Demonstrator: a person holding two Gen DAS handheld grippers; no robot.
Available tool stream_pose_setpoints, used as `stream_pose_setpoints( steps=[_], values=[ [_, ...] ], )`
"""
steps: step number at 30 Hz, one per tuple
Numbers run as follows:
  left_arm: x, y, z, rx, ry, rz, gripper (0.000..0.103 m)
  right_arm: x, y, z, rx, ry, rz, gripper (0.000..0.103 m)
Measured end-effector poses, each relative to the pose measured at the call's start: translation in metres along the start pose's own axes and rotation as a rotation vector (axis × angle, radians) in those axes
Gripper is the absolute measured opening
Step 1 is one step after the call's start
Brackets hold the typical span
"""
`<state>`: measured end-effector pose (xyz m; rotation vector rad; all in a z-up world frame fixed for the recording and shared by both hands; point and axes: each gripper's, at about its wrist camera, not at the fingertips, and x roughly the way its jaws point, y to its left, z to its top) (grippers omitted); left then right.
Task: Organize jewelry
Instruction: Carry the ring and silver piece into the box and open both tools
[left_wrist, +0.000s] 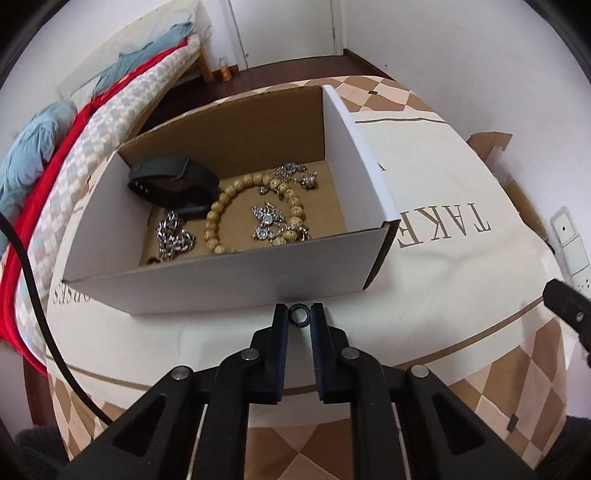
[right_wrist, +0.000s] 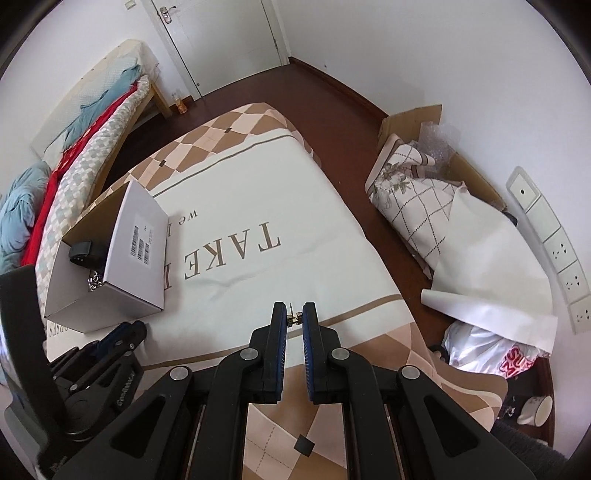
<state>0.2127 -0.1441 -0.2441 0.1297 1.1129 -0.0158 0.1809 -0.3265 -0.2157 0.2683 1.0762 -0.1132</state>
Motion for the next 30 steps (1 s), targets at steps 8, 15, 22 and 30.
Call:
stream_pose_setpoints(
  steps=[8, 15, 22, 30],
  values=[
    [-0.019, 0.012, -0.005, -0.004, -0.036, -0.025, 0.009, -0.017, 0.010, 0.002, -0.015, -0.032, 0.025, 0.009],
    [-0.063, 0.035, -0.007, -0.006, -0.102, -0.040, 0.009, -0.046, 0.024, 0.005, -0.037, -0.069, 0.085, 0.009],
    [-0.112, 0.090, 0.015, -0.061, -0.153, -0.065, 0.009, -0.072, 0.062, 0.022, -0.091, -0.099, 0.212, 0.009],
    [-0.097, 0.143, 0.066, -0.044, -0.061, -0.033, 0.009, -0.037, 0.130, 0.057, -0.190, 0.018, 0.341, 0.009]
  ],
)
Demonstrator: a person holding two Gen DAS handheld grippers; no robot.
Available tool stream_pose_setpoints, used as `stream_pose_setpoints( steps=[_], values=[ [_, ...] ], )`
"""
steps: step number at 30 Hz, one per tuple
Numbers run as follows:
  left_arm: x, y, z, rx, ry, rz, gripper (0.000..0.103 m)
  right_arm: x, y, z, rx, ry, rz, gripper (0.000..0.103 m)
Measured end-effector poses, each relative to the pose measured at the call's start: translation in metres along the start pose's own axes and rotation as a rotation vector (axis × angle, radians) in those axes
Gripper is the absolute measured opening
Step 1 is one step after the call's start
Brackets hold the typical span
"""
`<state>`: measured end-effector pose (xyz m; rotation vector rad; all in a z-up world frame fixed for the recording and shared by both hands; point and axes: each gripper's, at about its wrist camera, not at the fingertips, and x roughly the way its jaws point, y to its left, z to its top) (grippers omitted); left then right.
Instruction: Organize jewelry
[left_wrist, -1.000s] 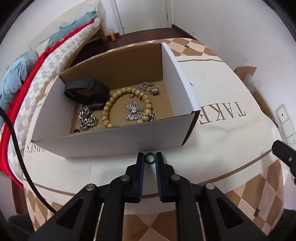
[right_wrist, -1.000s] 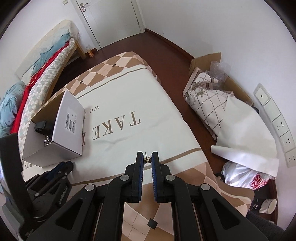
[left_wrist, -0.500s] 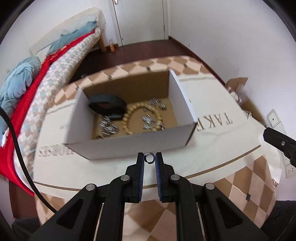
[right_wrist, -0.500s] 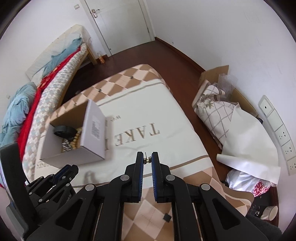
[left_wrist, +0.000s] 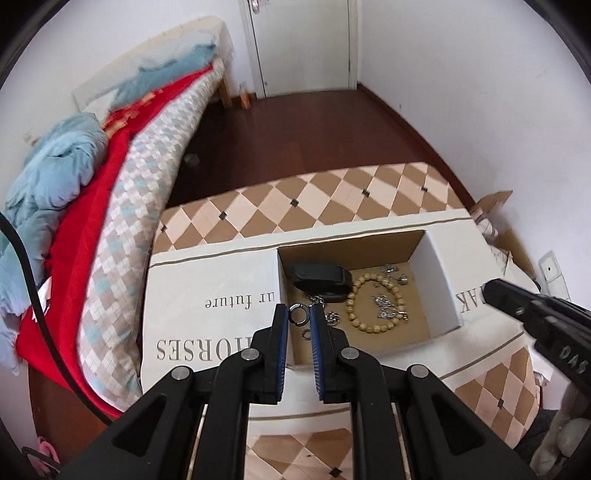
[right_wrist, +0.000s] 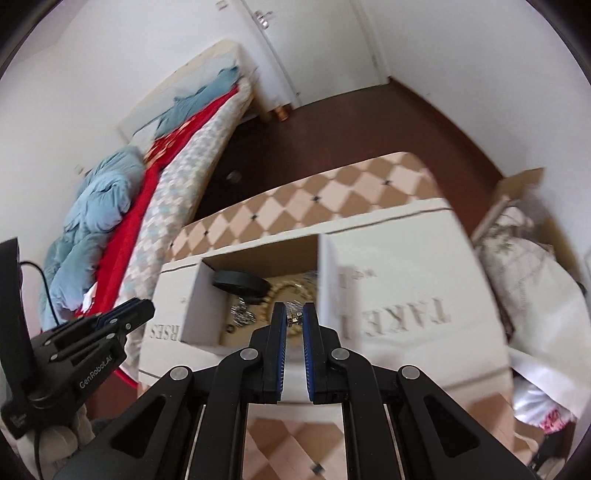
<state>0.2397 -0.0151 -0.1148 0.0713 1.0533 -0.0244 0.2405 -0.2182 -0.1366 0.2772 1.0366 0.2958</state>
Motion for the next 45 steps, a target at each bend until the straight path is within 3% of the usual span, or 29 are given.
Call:
stream_pose_setpoints(
  steps=[4, 7, 11, 12, 13, 14, 16, 20, 21, 22, 24, 25, 26, 34, 45],
  values=[
    [0.024, 0.009, 0.015, -0.008, 0.072, -0.020, 0.010, 0.033, 0.008, 0.017, -0.025, 0.083, 0.000, 0.009],
    [0.042, 0.016, 0.025, -0.038, 0.138, -0.022, 0.014, 0.057, 0.013, 0.025, -0.087, 0.157, -0.072, 0.009],
    [0.046, 0.023, 0.033, -0.063, 0.162, -0.035, 0.018, 0.068, 0.014, 0.032, -0.109, 0.207, -0.142, 0.010],
    [0.044, 0.024, 0.034, -0.066, 0.155, -0.033, 0.022, 0.067, 0.013, 0.033, -0.104, 0.208, -0.136, 0.011],
    [0.042, 0.024, 0.036, -0.064, 0.145, -0.025, 0.036, 0.065, 0.013, 0.035, -0.096, 0.207, -0.131, 0.018],
    [0.040, 0.025, 0.038, -0.064, 0.139, -0.020, 0.044, 0.063, 0.013, 0.037, -0.091, 0.204, -0.130, 0.033],
    [0.033, 0.029, 0.039, -0.080, 0.116, -0.012, 0.071, 0.058, 0.015, 0.039, -0.088, 0.194, -0.128, 0.048],
    [0.025, 0.038, 0.041, -0.094, 0.109, 0.014, 0.073, 0.048, 0.017, 0.045, -0.081, 0.189, -0.130, 0.052],
    [0.024, 0.040, 0.040, -0.096, 0.108, 0.024, 0.078, 0.047, 0.018, 0.045, -0.084, 0.189, -0.141, 0.054],
    [0.022, 0.043, 0.038, -0.102, 0.109, 0.035, 0.089, 0.045, 0.019, 0.045, -0.092, 0.190, -0.159, 0.060],
    [0.021, 0.048, 0.033, -0.109, 0.116, 0.055, 0.098, 0.042, 0.022, 0.043, -0.113, 0.197, -0.202, 0.080],
    [0.021, 0.049, 0.030, -0.111, 0.123, 0.072, 0.098, 0.042, 0.024, 0.040, -0.123, 0.204, -0.232, 0.094],
    [0.022, 0.050, 0.027, -0.113, 0.131, 0.090, 0.098, 0.042, 0.026, 0.036, -0.134, 0.213, -0.261, 0.100],
    [0.008, 0.056, -0.005, -0.150, 0.151, 0.122, 0.099, 0.034, 0.031, 0.008, -0.144, 0.239, -0.370, 0.103],
    [-0.081, 0.052, -0.040, -0.185, 0.027, 0.104, 0.099, -0.056, 0.067, -0.022, -0.153, 0.103, -0.361, 0.103]
  ],
)
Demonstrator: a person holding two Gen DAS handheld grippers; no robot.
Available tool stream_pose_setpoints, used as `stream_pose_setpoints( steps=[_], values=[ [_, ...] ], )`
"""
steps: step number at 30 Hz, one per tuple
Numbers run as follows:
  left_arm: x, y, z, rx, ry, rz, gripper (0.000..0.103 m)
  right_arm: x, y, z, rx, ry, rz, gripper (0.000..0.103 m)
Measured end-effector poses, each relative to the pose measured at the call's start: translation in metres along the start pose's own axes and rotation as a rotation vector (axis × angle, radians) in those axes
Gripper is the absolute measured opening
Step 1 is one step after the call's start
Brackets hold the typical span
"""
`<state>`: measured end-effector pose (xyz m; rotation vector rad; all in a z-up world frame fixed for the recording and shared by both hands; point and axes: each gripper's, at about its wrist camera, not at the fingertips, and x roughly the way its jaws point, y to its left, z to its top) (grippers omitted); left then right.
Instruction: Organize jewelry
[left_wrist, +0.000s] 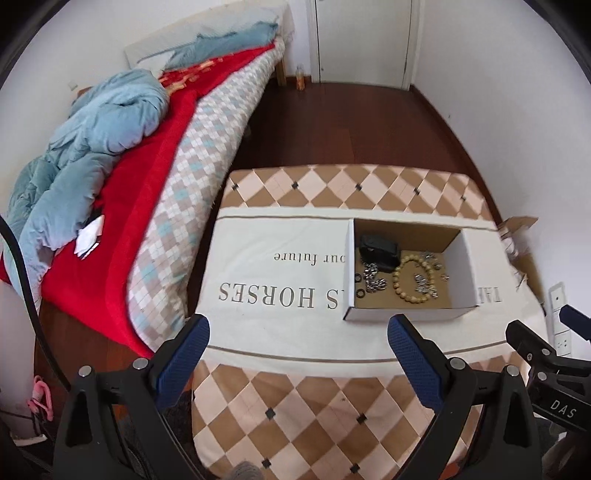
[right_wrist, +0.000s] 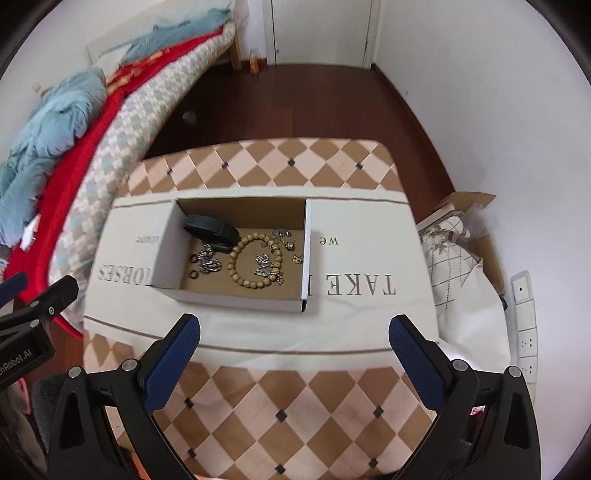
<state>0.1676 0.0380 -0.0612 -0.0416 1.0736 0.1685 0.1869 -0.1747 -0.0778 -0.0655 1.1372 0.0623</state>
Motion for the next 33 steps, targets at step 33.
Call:
stream_pose_setpoints(
  steps=[33],
  values=[
    [-0.208, -0.004, -0.068, -0.004, -0.225, -0.140, 0.099, -0.254, -0.021, -0.086, 0.007, -0.350, -0.019, 0.103]
  ],
)
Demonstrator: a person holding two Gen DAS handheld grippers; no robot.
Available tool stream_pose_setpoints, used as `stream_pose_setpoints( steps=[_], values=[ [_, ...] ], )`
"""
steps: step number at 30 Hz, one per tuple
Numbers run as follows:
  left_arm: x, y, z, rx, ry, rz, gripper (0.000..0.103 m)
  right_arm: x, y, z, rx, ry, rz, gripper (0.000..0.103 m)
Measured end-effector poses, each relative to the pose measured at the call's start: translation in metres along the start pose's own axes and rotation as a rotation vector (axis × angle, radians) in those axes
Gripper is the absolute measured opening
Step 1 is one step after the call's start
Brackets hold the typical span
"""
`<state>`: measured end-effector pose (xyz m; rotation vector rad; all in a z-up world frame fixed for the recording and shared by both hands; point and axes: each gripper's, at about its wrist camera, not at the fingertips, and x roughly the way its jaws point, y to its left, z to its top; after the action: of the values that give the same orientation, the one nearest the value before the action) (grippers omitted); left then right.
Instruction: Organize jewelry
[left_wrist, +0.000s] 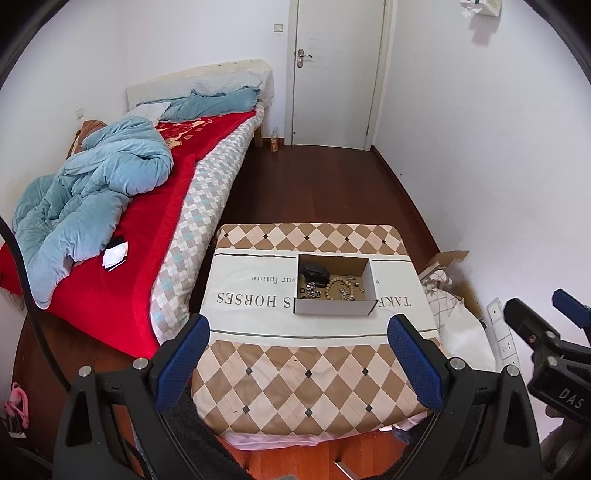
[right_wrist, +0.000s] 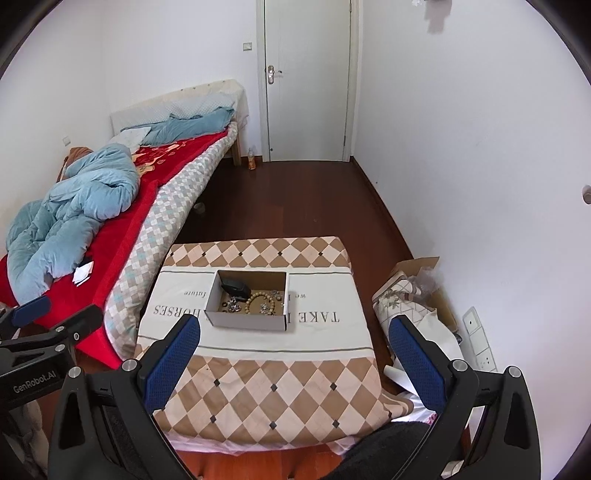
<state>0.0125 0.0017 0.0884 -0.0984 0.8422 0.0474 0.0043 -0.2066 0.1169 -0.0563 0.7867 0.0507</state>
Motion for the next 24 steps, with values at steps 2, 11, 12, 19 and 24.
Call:
stream_pose_setpoints(
  steps=[2, 11, 12, 19, 24],
  values=[
    [-0.001, -0.002, 0.000, 0.006, 0.000, -0.003, 0.099, -0.001, -0.001, -0.001, 0.001, 0.007, 0.004, 0.103],
    [0.018, -0.003, 0.014, 0.004, -0.005, 0.039, 0.099, 0.028, -0.004, 0.010, 0.004, 0.028, -0.014, 0.103],
    [0.021, -0.003, 0.016, 0.004, -0.006, 0.044, 0.099, 0.033, -0.004, 0.012, 0.004, 0.032, -0.018, 0.103],
    [0.057, -0.007, 0.028, 0.024, 0.017, 0.081, 0.099, 0.079, -0.006, 0.023, 0.005, 0.057, -0.049, 0.103],
    [0.083, -0.007, 0.036, 0.021, 0.042, 0.097, 0.099, 0.116, -0.008, 0.026, 0.008, 0.114, -0.050, 0.103]
  ],
)
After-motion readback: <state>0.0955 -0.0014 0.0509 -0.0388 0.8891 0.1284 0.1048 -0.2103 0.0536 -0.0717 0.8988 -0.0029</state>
